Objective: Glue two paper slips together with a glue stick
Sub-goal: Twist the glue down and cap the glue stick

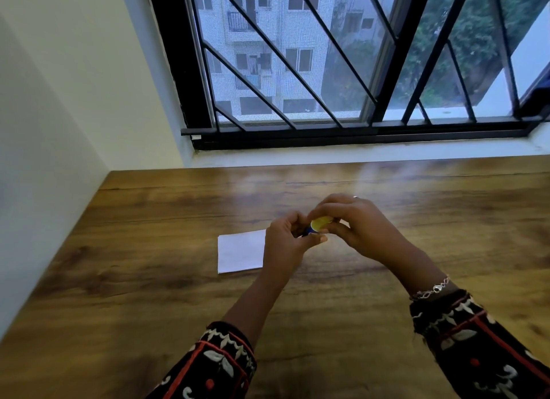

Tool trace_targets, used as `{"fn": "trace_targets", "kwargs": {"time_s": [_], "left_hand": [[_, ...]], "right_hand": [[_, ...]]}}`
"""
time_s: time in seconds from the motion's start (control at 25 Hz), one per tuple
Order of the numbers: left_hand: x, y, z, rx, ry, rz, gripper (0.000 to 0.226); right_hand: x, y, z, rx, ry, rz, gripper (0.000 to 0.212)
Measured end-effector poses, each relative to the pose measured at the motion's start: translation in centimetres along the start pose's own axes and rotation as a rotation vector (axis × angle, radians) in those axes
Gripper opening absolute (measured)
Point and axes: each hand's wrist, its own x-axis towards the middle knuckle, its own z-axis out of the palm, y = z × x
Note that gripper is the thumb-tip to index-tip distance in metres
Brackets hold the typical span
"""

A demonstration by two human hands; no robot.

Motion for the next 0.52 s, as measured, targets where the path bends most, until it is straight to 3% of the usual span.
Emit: {"fn": "trace_targets", "kwargs": {"time_s": [0.24, 0.52], "left_hand": [[-0.34, -0.31, 0.22, 0.056, 0.035, 0.040, 0.015], [-0.51, -0.88, 0.46, 0.090, 0.035, 0.022, 0.022]], "right_hand": [[0.33, 0.08, 0.43, -0.186, -0.017, 0.004, 0.020], [0.76, 0.00, 0.87, -0.449, -0.056, 0.123, 0.045]]}}
